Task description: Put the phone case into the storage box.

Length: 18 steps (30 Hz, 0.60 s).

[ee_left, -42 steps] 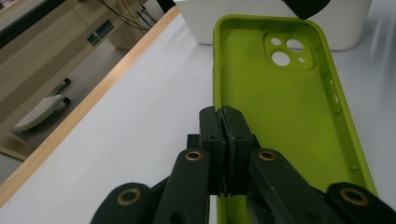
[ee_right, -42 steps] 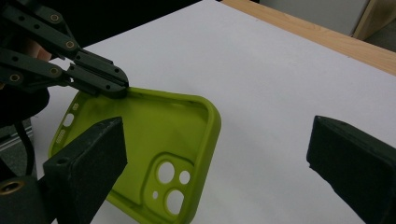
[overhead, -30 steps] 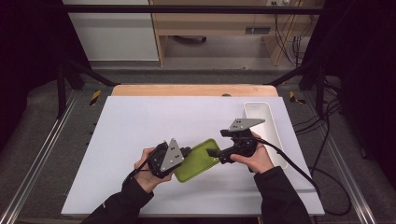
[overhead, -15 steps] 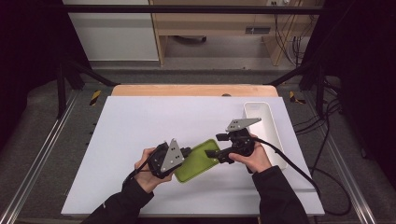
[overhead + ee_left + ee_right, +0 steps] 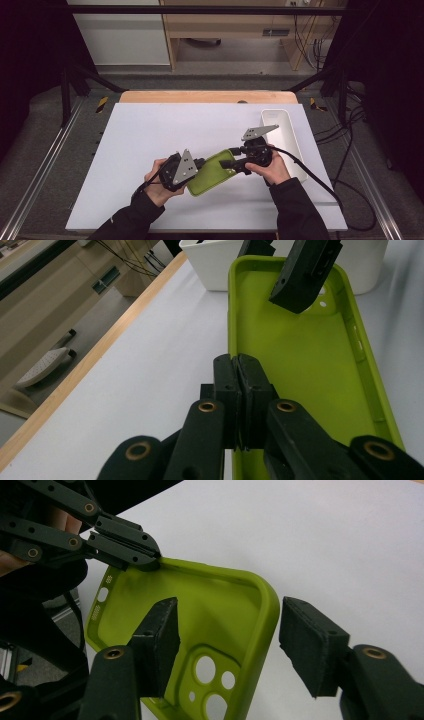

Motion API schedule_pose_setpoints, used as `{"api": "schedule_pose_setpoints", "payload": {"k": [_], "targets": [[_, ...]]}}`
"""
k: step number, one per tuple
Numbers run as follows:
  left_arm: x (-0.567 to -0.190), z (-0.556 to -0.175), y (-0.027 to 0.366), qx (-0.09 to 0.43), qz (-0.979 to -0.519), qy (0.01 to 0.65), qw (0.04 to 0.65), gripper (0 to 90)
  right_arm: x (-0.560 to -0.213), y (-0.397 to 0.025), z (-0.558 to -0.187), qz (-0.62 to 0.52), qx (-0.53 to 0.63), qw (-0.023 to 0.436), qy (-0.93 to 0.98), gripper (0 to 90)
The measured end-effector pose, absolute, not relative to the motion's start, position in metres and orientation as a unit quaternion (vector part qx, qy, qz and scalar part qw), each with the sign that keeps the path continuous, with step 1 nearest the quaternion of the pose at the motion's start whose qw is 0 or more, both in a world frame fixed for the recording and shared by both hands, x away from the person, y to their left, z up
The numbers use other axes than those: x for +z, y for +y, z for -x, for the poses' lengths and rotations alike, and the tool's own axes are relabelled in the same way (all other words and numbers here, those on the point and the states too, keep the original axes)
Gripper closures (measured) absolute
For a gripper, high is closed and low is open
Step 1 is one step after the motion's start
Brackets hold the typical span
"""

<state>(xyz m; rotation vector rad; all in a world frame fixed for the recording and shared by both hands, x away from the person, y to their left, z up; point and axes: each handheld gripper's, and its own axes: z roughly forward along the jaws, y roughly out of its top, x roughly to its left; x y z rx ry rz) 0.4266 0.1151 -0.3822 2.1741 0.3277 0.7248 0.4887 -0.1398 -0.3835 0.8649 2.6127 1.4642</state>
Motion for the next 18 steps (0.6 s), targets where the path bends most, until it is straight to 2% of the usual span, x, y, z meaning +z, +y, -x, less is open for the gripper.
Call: {"api": "schedule_pose_setpoints", "payload": {"k": [18], "targets": [[-0.3832,-0.426,0.1145,0.288,-0.862,0.126,0.399,88.2,-0.3782,-0.1459,-0.4914,-0.293,0.464,-0.015,0.836,62.9]]}}
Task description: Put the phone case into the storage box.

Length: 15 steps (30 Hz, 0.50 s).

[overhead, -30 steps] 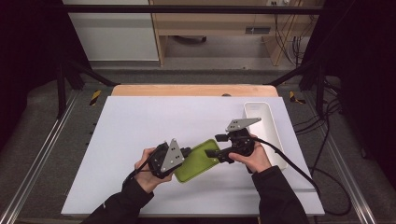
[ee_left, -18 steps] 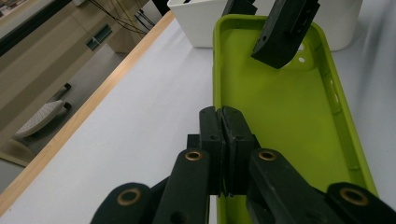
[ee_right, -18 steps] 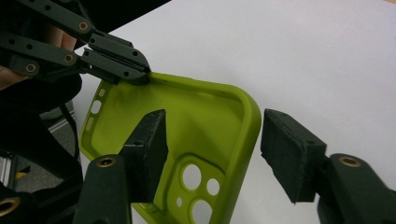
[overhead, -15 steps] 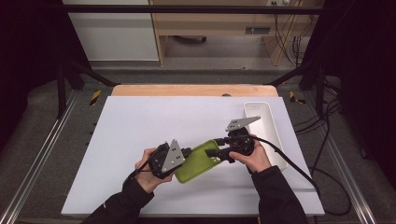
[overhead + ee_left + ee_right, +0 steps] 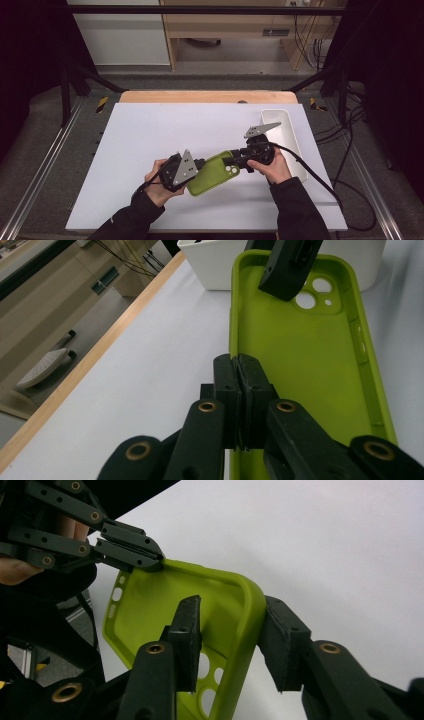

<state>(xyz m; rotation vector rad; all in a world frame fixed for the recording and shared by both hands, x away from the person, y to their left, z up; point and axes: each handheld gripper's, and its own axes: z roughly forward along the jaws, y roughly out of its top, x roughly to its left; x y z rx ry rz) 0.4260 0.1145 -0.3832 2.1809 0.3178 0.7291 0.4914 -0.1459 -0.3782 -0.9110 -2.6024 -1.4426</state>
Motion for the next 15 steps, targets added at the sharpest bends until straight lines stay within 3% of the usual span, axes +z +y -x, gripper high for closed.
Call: {"api": "schedule_pose_setpoints", "payload": {"k": [15], "targets": [[-0.3879,-0.4276,0.1122,0.29,-0.869,0.121,0.382,88.1,-0.3738,-0.1495,-0.4908,0.297,-0.47,0.027,-0.831,74.8]]}}
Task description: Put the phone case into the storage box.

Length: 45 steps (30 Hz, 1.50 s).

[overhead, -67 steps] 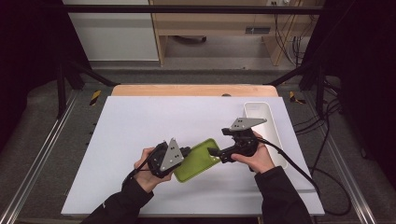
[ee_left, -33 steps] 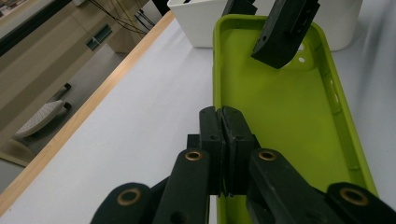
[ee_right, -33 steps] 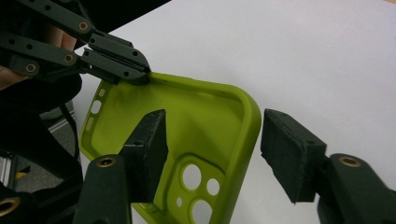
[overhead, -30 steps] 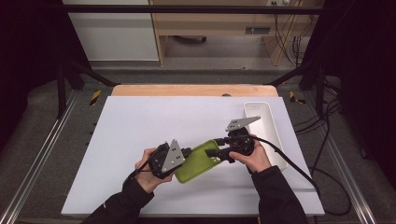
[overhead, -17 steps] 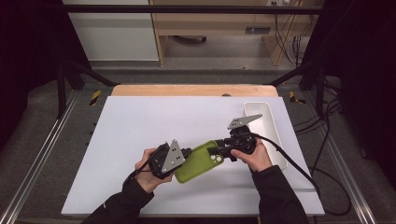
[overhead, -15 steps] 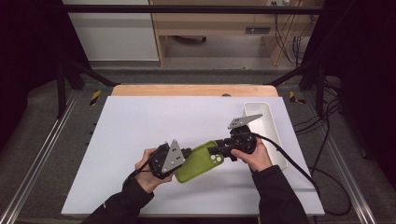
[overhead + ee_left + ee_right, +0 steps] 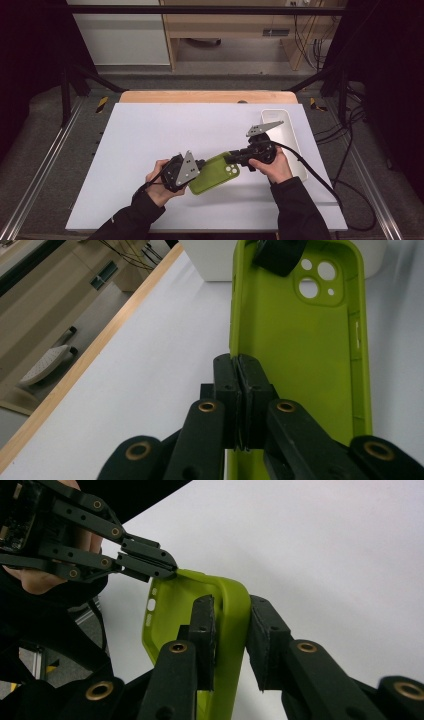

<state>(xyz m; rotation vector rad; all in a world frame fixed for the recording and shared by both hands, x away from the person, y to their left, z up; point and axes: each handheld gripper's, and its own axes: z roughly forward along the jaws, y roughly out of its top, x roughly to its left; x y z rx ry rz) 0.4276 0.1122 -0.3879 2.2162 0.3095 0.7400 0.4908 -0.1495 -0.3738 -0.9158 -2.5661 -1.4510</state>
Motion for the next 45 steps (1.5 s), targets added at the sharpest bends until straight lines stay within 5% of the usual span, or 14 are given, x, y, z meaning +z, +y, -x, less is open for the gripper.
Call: {"api": "schedule_pose_setpoints", "payload": {"k": [45], "targets": [[-0.399,-0.433,0.106,0.263,-0.878,0.126,0.379,85.1,-0.375,-0.148,-0.489,0.291,-0.442,-0.002,-0.849,79.2]]}}
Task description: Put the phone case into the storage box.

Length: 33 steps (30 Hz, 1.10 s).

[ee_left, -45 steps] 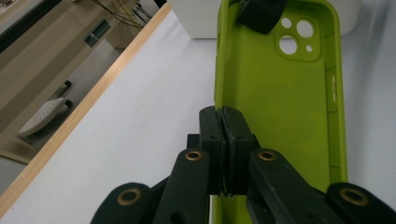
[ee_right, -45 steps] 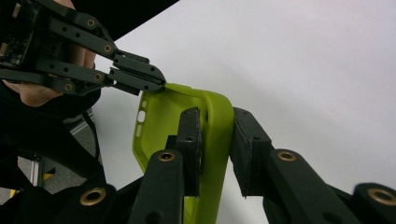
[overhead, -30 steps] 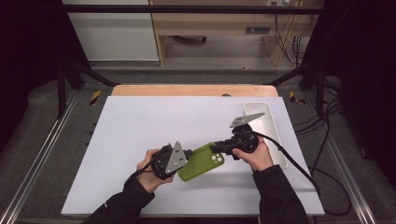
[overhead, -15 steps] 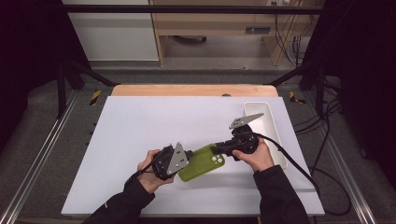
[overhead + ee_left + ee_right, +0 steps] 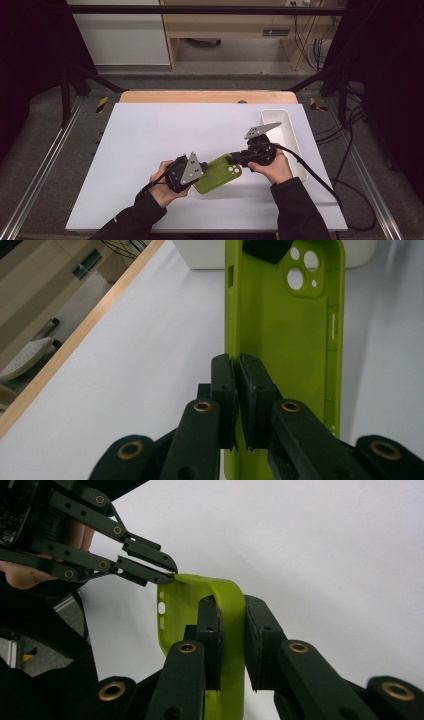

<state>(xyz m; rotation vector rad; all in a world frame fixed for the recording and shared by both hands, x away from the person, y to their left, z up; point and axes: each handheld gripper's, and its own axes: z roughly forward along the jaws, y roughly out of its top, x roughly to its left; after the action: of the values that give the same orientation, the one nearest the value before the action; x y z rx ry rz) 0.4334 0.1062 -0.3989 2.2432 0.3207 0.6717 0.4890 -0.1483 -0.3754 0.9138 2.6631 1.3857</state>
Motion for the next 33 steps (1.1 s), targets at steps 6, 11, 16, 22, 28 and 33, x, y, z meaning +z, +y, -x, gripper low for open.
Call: {"api": "schedule_pose_setpoints", "payload": {"k": [6,11,16,22,28,33], "targets": [[-0.396,-0.436,0.11,0.249,-0.867,0.142,0.407,72.1,-0.371,-0.152,-0.489,-0.297,0.447,0.01,0.844,79.2],[-0.392,-0.438,0.115,0.236,-0.854,0.164,0.433,58.5,-0.367,-0.156,-0.489,-0.295,0.449,0.024,0.843,79.2],[-0.39,-0.444,0.121,0.219,-0.843,0.188,0.454,43.5,-0.363,-0.16,-0.489,-0.294,0.455,0.036,0.84,79.1],[-0.39,-0.45,0.127,0.206,-0.828,0.207,0.479,29.6,-0.357,-0.165,-0.487,-0.292,0.451,0.058,0.842,79.1],[-0.389,-0.456,0.135,0.197,-0.818,0.229,0.489,17.8,-0.351,-0.171,-0.486,-0.287,0.453,0.074,0.841,79.1],[-0.387,-0.461,0.145,0.187,-0.806,0.256,0.5,9.6,-0.345,-0.174,-0.483,-0.282,0.45,0.091,0.843,79.1]]}}
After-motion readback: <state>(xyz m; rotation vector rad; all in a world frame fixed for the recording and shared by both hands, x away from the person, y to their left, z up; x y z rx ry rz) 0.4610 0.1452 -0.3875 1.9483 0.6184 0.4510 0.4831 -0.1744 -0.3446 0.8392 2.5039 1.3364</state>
